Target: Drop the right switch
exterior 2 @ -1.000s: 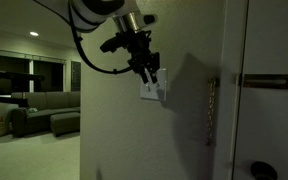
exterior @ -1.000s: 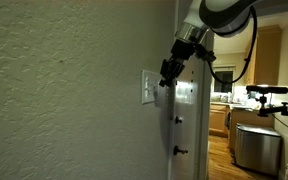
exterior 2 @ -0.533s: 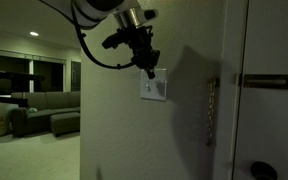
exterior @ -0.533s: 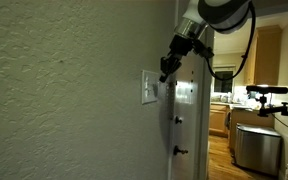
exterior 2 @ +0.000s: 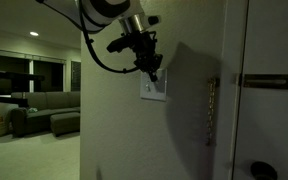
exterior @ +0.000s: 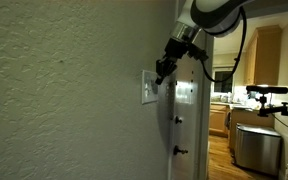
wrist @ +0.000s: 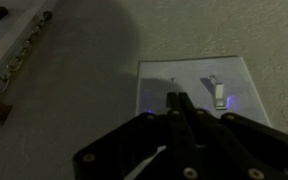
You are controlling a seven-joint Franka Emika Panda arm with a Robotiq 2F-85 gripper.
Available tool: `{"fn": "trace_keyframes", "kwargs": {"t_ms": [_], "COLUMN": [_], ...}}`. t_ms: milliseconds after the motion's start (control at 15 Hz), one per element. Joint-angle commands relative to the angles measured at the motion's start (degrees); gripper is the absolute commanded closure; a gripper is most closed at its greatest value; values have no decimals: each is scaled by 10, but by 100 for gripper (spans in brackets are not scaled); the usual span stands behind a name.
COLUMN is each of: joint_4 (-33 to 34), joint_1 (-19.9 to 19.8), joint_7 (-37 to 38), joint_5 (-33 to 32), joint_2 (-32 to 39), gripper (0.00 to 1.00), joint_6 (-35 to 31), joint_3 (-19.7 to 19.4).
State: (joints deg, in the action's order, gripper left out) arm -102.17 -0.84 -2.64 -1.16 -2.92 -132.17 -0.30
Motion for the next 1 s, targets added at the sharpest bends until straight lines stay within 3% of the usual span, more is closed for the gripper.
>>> {"fn": "trace_keyframes", "kwargs": {"t_ms": [0, 933], "joint_4": [10, -52], "joint_1": [1, 1], "joint_7": [-1, -6], "joint_5": [-1, 6], "joint_2": [8, -10], "gripper": [94, 94], "joint_6": [-1, 6], "joint_3": [-1, -2]}}
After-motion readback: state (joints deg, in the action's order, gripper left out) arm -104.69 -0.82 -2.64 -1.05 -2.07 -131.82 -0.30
